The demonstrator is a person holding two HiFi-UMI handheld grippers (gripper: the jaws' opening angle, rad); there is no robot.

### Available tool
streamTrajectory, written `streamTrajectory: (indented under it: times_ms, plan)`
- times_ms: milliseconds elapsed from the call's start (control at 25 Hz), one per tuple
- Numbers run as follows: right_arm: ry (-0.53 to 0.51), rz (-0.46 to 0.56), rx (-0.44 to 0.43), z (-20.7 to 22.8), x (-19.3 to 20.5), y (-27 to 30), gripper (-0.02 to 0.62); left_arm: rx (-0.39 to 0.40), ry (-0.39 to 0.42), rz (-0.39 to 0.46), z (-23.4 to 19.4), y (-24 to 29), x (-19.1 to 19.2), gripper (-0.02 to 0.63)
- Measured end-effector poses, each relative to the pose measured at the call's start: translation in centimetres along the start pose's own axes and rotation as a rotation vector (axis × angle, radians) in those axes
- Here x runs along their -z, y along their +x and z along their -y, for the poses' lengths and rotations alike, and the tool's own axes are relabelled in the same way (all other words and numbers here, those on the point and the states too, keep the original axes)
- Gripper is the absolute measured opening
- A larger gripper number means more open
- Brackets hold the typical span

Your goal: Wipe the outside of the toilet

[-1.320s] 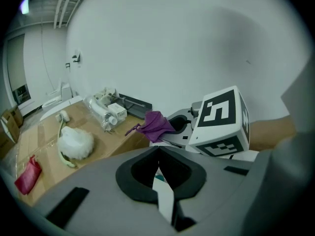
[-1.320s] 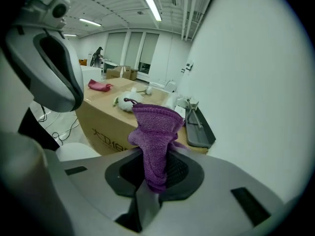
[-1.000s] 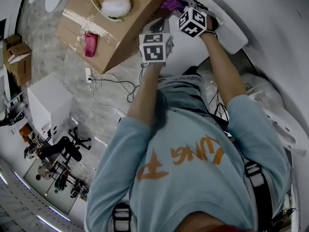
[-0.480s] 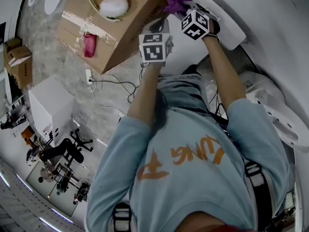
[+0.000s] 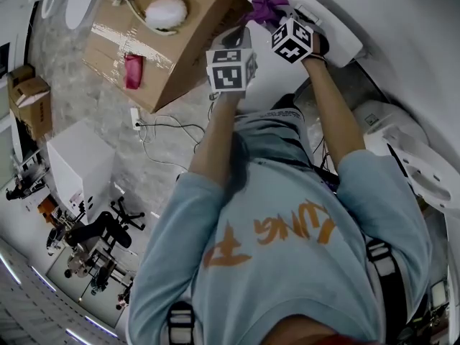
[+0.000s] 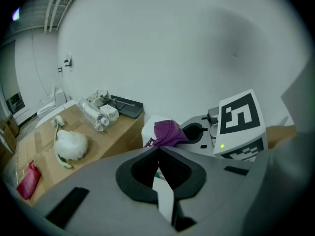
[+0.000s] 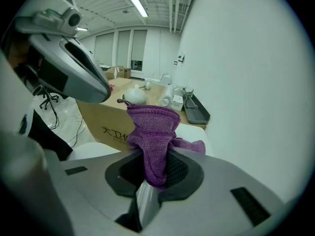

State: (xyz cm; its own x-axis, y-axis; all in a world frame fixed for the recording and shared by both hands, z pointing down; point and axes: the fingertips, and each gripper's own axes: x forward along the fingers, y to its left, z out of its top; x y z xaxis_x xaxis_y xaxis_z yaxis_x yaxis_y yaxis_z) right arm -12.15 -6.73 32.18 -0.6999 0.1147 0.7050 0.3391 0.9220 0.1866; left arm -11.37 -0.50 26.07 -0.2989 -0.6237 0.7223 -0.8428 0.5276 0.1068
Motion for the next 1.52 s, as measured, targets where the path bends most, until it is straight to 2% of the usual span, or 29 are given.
streamTrajectory:
  times_ms: [640,1240,1520]
  plan:
    - [0.088,-0.001,0.031,-0.9,3.3,-3.9,0.072,0.053,0.058,-0.012,3.6,-0.3,0.7,0.026]
    - [0.242,0.01,0.105,-1.2,7.4,-8.3,0.072,0.158,0.138,-0.032,9.3,0.5,1.7,0.026]
    - [0.327,0.008,0.163,-0.9,9.5,-10.5,0.072,0.184,0.146,-0.054,10.2,0.6,3.1,0.026]
